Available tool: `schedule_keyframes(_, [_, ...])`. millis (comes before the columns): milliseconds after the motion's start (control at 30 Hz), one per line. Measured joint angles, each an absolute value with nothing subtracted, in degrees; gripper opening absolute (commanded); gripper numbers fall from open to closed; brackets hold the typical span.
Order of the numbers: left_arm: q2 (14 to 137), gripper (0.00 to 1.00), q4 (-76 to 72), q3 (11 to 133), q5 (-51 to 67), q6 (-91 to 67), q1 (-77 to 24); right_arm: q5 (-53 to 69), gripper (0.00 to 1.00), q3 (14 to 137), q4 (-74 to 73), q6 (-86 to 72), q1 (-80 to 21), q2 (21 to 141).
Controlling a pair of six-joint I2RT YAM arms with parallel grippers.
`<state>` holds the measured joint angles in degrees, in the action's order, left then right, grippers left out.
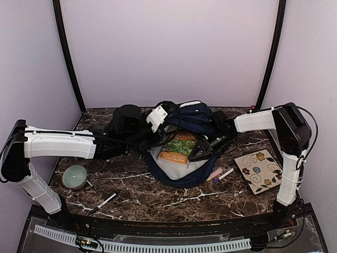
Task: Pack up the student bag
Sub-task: Adjust the book in the largest pocket of the bag.
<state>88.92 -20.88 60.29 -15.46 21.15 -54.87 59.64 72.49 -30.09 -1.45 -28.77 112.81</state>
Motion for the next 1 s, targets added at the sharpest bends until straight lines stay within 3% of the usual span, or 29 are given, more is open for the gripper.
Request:
schedule_keyframes(233, [88.97,0.0,-20.84,60.29,-15.59,20.32,-54.76,61.6,0.35,74.39,-32.38,0.82,-30.46,113.58])
schedule_keyframes(633, [90.5,0.0,-19.55,61.6,-19.86,20.8,-54.52,59.33,0.45,72.93,-46.61,18.7,-37.52,113.16])
schedule_keyframes(867, [91.11,0.0,-18.06,63.46,-20.1,20.1,-54.22,55.4,0.47,72.34,-48.05,23.44,-41.74,109.97])
schedule_keyframes(1000, [91.09,0.0,-17.78,63.51,-20.08,19.7,-54.22,53.98,0.53,72.36,-47.86,23.59,-42.09,109.16])
